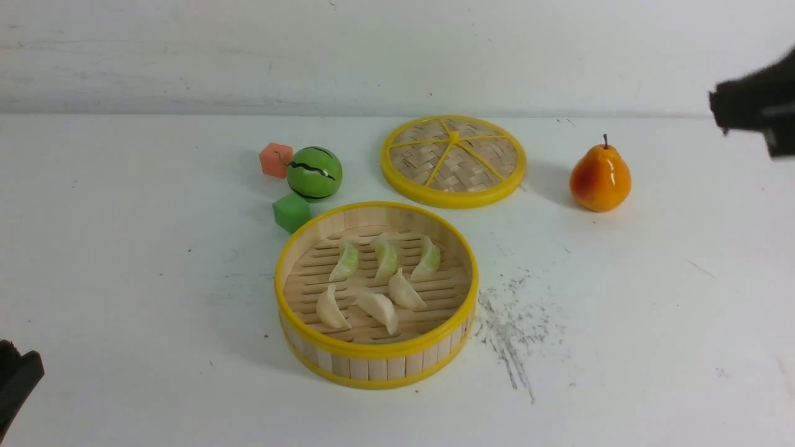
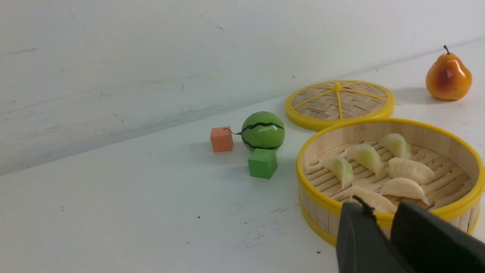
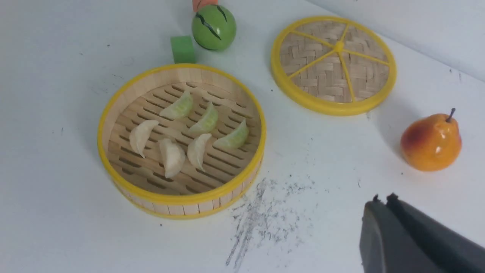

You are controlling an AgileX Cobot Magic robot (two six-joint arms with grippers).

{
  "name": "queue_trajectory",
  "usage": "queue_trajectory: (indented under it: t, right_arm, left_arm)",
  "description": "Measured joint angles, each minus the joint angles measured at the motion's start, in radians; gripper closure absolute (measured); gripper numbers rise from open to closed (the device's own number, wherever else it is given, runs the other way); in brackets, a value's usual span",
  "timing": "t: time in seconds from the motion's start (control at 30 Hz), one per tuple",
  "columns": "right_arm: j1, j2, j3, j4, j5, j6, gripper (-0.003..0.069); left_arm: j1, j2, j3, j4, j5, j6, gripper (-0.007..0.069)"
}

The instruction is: Put the dumplings into the steamer on the white table.

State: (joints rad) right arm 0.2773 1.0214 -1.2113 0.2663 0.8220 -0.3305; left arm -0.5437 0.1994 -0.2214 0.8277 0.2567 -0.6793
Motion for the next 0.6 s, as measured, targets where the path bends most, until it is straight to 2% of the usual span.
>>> queue_trajectory:
  t: [0.1,0.2,0.27,0.37,0.47,0.6]
  right_arm:
    - [0.000,-0.134,0.168,-0.023,-0.059,-0.024,0.0666]
    - [0.000,-0.377,0.474,-0.094,-0.194,-0.059,0.0664]
    - [0.000,-0.507,0.601,-0.111,-0.292,-0.061,0.0664]
    - [0.000,-0.631,0.747,-0.113,-0.438,-0.061,0.0664]
    - [0.000,-0.816,0.954,-0.086,-0.680,-0.061,0.0663]
    - [0.000,-0.921,1.088,-0.068,-0.830,-0.056,0.0660]
  left_arm:
    - [0.000,0.000,0.000,0.000,0.000,0.000,0.0493]
    - [0.000,0.000,0.000,0.000,0.000,0.000,0.0491]
    - [0.000,0.000,0.000,0.000,0.000,0.000,0.0488]
    - [0.000,0.000,0.000,0.000,0.000,0.000,0.0485]
    - [0.000,0.000,0.000,0.001,0.000,0.000,0.0482]
    - [0.000,0.000,0.000,0.001,0.000,0.000,0.0481]
